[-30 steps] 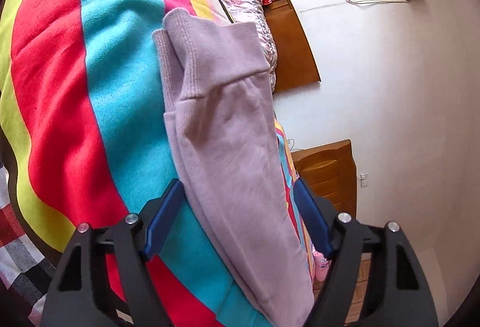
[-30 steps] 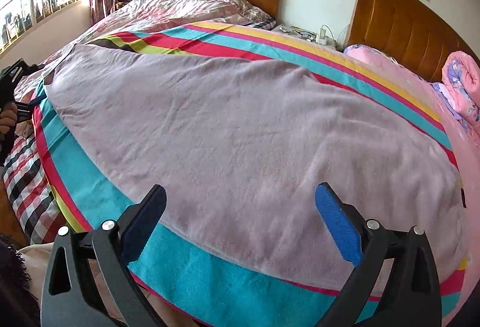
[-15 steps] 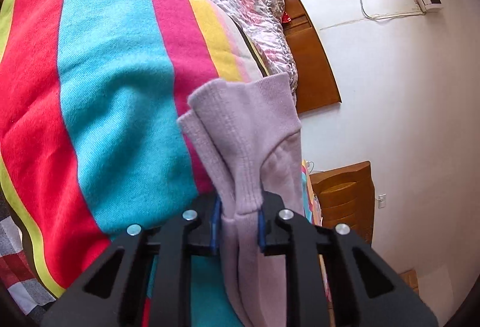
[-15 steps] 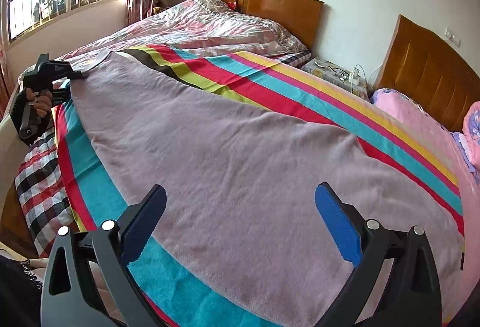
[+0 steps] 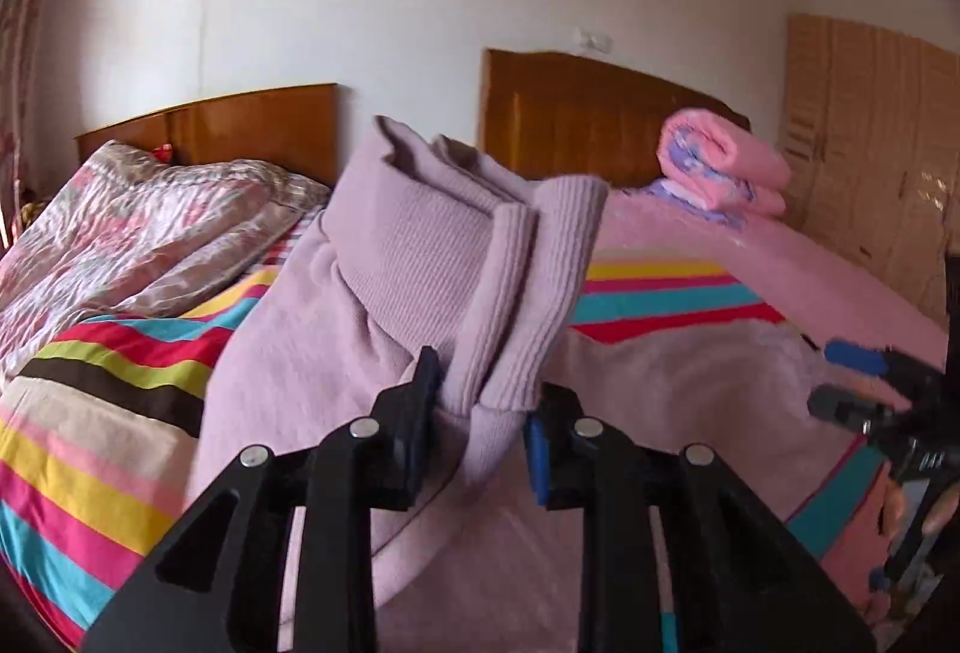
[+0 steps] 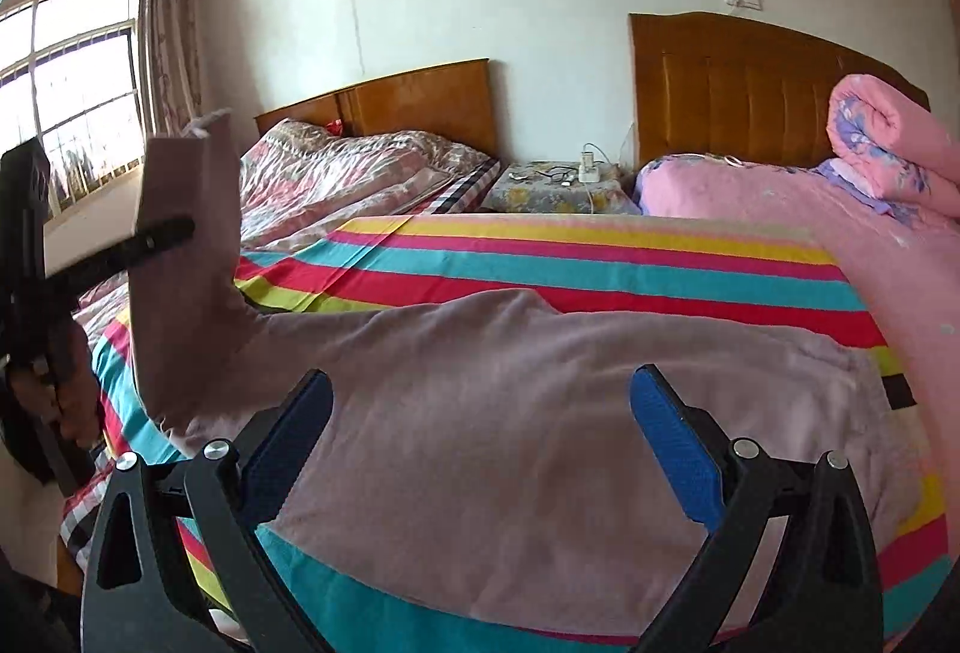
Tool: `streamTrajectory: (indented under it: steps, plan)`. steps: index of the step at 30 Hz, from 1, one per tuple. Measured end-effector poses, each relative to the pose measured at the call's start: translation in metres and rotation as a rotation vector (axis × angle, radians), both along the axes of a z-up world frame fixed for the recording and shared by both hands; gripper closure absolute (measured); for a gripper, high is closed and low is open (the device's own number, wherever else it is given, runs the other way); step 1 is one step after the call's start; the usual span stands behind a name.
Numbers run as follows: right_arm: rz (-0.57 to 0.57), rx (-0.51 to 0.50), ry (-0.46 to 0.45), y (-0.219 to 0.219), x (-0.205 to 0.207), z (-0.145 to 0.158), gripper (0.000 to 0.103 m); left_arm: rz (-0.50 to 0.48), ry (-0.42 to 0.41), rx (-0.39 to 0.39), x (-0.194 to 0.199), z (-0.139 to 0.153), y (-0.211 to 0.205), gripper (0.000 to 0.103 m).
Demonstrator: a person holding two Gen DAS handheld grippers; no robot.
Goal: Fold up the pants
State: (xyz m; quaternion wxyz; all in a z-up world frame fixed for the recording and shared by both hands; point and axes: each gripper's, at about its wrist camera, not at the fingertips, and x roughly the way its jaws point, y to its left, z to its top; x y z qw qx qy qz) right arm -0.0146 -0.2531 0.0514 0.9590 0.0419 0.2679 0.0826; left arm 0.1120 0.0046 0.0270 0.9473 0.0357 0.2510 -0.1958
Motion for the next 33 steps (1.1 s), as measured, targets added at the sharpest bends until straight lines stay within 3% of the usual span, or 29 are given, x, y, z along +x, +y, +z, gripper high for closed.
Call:
streamTrajectory:
  steps: [1, 3, 6, 9, 11, 14, 17, 19, 22, 24, 28, 31, 32, 33]
  plan:
    - [-0.023, 0.000, 0.005, -0.009, -0.002, -0.001, 0.006, -0.093, 0.045, 0.046, -0.005, -0.022, -0.028, 0.051]
    - [-0.050, 0.012, 0.023, -0.024, -0.007, -0.006, 0.006, -0.213, 0.097, 0.119, -0.022, -0.056, -0.065, 0.049]
    - [-0.043, 0.042, 0.073, -0.035, -0.007, -0.021, 0.006, -0.232, 0.108, 0.080, -0.034, -0.070, -0.062, 0.035]
    - [0.005, 0.109, 0.132, -0.032, -0.003, -0.038, 0.006, -0.138, 0.118, -0.061, -0.034, -0.062, -0.009, 0.022]
    - [0.079, 0.203, 0.185, -0.021, 0.003, -0.052, 0.006, -0.026, 0.106, -0.106, -0.035, -0.059, 0.042, 0.018]
    - [0.200, 0.346, 0.269, 0.003, 0.020, -0.069, 0.006, 0.131, 0.120, -0.093, -0.040, -0.063, 0.102, 0.017]
    - [0.248, 0.383, 0.385, 0.024, 0.039, -0.089, 0.018, 0.230, 0.161, -0.050, -0.042, -0.079, 0.139, 0.017]
    - [0.216, 0.352, 0.474, 0.032, 0.049, -0.105, 0.022, 0.259, 0.179, -0.043, -0.041, -0.089, 0.155, 0.017]
    - [0.209, 0.348, 0.469, 0.036, 0.054, -0.104, 0.023, 0.279, 0.181, -0.057, -0.042, -0.096, 0.163, 0.016]
    - [0.219, 0.339, 0.480, 0.042, 0.059, -0.102, 0.029, 0.280, 0.169, -0.054, -0.045, -0.095, 0.160, 0.015]
    - [0.231, 0.330, 0.490, 0.055, 0.069, -0.101, 0.035, 0.302, 0.153, 0.022, -0.039, -0.099, 0.149, 0.011]
    - [0.200, 0.378, 0.500, 0.051, 0.074, -0.110, 0.059, 0.322, 0.195, 0.000, -0.030, -0.109, 0.155, 0.007]
    - [0.190, 0.379, 0.492, 0.049, 0.073, -0.111, 0.075, 0.324, 0.213, -0.025, -0.028, -0.112, 0.161, 0.006]
    - [0.189, 0.389, 0.482, 0.047, 0.070, -0.110, 0.082, 0.321, 0.228, -0.050, -0.026, -0.115, 0.165, 0.006]
